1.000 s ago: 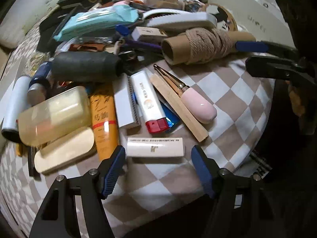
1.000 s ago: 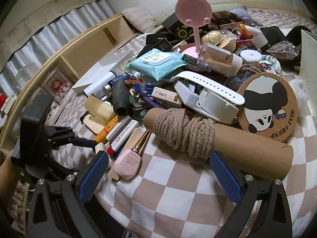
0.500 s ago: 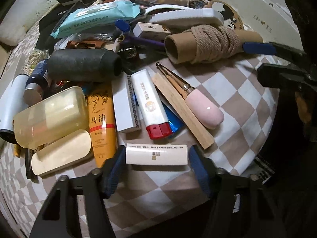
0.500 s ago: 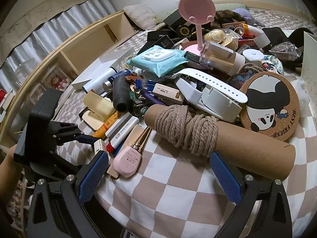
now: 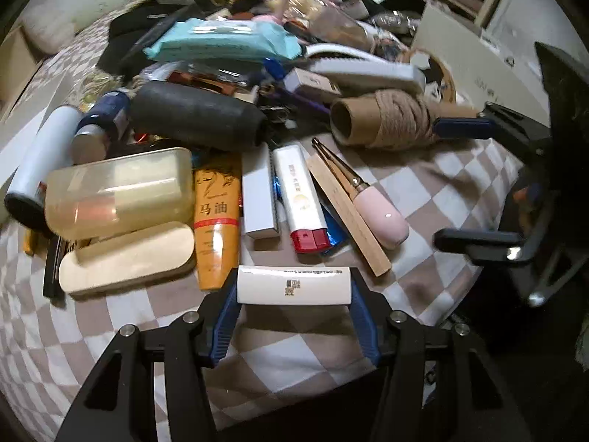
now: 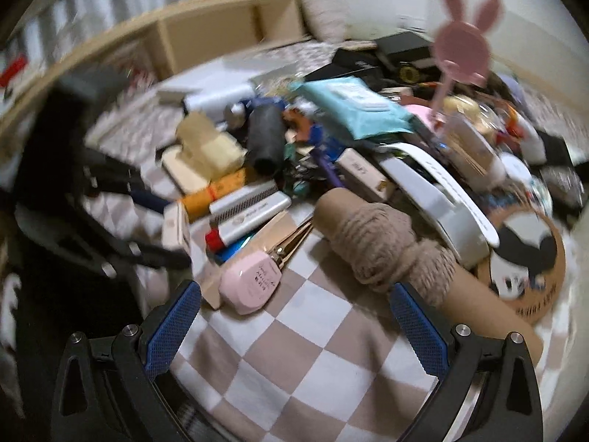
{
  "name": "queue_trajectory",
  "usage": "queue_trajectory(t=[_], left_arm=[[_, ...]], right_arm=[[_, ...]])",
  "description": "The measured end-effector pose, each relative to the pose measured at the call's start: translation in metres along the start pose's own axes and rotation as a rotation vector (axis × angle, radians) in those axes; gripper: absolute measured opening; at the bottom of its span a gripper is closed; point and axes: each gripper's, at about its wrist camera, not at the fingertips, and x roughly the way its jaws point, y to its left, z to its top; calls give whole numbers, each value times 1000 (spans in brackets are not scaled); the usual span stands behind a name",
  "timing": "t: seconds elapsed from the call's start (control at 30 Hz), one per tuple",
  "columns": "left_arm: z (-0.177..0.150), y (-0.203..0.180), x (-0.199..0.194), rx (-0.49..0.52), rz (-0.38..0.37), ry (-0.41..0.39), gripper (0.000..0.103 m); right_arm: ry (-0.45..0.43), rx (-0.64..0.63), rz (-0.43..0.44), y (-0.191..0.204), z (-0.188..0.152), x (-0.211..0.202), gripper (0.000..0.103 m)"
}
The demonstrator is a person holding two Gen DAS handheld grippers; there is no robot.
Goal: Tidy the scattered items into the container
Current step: 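Grasp the white red-capped tube with the right tool while the left tool holds the white box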
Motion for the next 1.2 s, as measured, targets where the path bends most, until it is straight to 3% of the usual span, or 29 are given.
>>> queue_trajectory(t=[0.2,0.3,0.37,0.4,0.43,0.5,0.57,0.73,0.9,1.03,1.07,1.13,1.2], left_arm=[[-28,-39,13,-57,32,-64,55],[-26,-30,10,-101,43,-104,55],[-26,-29,8,-133,36,-125,55],[-28,-25,5,-149,38,-135,55],[-29,-23,4,-163,41,-145,55],[-27,-23,4,-182,49,-163,55],[-28,-22,1,-193,56,-179,55],[-29,-22,-4,-208,78,-218,55],[-30,-21,-5,-212,78,-228,55],[-29,-21,-3,-210,70,-227,55],[-29,-20,-2,-210,66,-225,55],[-29,-19,-1,-212,60,-221,55],[-29,-17,0,-220,50,-218,55]], right_arm=[[62,-191,-10,9,6,14,102],[62,-142,60,8,8,13,102],[45,-38,136,5,9,11,102],[40,-6,180,6,9,10,94],[35,26,225,7,8,9,77],[42,87,309,10,6,11,71],[38,103,327,15,5,11,71],[-5,39,263,26,14,8,71],[28,-207,158,31,39,26,71],[101,-364,193,28,59,40,72],[109,-385,200,29,62,43,74],[127,-421,213,29,68,48,93],[130,-440,223,30,72,52,95]])
